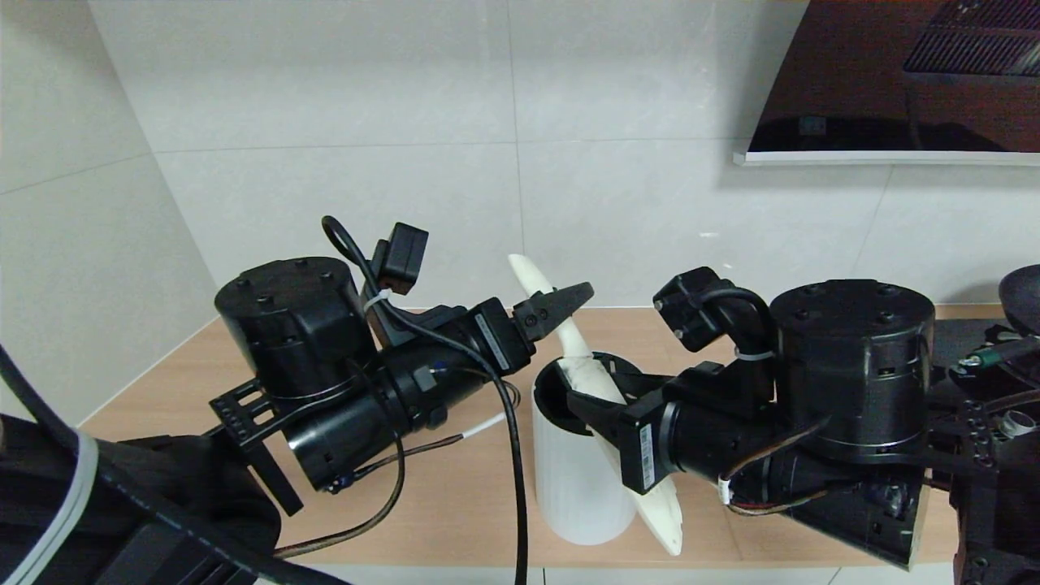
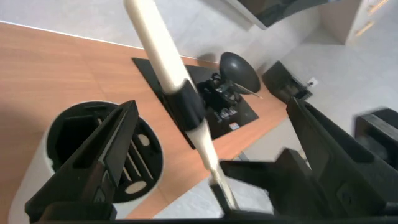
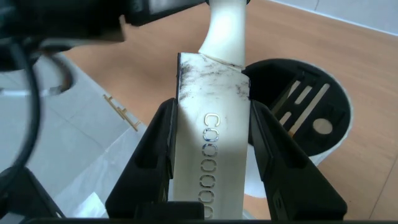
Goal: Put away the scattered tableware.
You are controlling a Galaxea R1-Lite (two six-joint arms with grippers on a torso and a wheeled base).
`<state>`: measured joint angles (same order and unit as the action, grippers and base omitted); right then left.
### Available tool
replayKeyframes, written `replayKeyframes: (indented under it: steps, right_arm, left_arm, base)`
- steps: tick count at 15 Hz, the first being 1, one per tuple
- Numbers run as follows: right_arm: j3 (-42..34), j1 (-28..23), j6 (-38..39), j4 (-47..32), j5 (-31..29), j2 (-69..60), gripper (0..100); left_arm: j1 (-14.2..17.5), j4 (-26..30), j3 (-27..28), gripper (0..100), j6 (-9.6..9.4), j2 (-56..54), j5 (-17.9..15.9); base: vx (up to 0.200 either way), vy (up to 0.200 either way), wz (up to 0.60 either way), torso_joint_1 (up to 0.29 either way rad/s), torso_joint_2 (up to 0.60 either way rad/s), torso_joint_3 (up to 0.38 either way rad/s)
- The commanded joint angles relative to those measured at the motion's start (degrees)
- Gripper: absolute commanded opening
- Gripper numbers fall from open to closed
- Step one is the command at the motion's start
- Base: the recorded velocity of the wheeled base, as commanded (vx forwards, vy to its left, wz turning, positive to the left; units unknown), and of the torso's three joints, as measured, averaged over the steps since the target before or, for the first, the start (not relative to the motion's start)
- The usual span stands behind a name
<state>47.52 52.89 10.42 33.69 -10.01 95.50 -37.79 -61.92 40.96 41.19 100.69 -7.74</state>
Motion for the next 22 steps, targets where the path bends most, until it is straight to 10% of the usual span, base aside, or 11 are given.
replayKeyframes:
  steps: [1,6,7,18,19,22]
  right_arm:
    - [-0.1,0.1,0.0,0.1,0.0,0.2,0]
    - [-0.1,1.1,0.0,0.1,0.0,0.2,0]
    - [-0.2,1.2,0.0,0.1,0.0,0.2,0]
    - [-0.5,1.1,0.0,2.8,-0.1,1.0,0]
    - [-0.5,1.1,0.0,3.0,-0.2,1.1,100]
    - [-0.6,1.1,0.1,3.3,-0.2,1.0,100]
  left_arm:
    - [0.1,0.0,0.5,100,0.03,0.7,0.2]
    - [0.0,0.0,0.8,100,0.03,2.0,1.2]
    - [0.0,0.0,0.8,0,0.03,2.1,1.3]
    - [0.0,-2.4,0.7,0,0.12,2.0,1.4]
    - [-0.1,-2.4,0.7,0,0.03,2.0,1.4]
    - [-0.2,-2.1,1.1,0,-0.41,1.7,2.9]
  base:
    - [0.0,0.0,0.0,0.0,0.0,0.0]
    - [0.0,0.0,0.0,0.0,0.0,0.0]
    - [0.0,0.0,0.0,0.0,0.0,0.0]
    - [0.0,0.0,0.0,0.0,0.0,0.0]
    - [0.0,0.0,0.0,0.0,0.0,0.0]
    - [0.0,0.0,0.0,0.0,0.0,0.0]
